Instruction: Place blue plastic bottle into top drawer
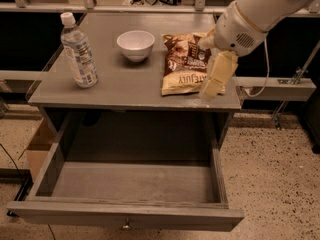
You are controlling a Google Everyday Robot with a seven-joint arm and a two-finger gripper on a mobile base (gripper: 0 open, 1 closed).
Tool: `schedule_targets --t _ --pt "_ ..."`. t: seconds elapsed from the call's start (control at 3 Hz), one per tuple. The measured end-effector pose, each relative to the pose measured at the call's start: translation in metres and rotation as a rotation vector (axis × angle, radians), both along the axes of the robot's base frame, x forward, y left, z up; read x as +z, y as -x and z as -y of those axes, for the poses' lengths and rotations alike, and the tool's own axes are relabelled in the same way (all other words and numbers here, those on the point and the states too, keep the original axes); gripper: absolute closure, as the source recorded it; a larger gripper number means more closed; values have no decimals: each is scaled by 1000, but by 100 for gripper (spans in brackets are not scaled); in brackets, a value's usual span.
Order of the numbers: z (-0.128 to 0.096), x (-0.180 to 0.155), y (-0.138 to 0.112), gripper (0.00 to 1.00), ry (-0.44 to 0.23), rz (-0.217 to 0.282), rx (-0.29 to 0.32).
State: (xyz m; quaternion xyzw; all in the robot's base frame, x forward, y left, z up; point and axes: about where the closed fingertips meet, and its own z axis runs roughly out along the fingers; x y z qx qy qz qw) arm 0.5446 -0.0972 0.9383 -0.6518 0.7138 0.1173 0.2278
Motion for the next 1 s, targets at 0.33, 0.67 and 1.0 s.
schedule_targets --t 0.33,0.67,1.0 --pt "-19 -7 -11 0 -36 -25 35" --pt "-20 -9 -13 0 -48 -31 37" --pt "-22 -12 -17 0 -98 -54 43"
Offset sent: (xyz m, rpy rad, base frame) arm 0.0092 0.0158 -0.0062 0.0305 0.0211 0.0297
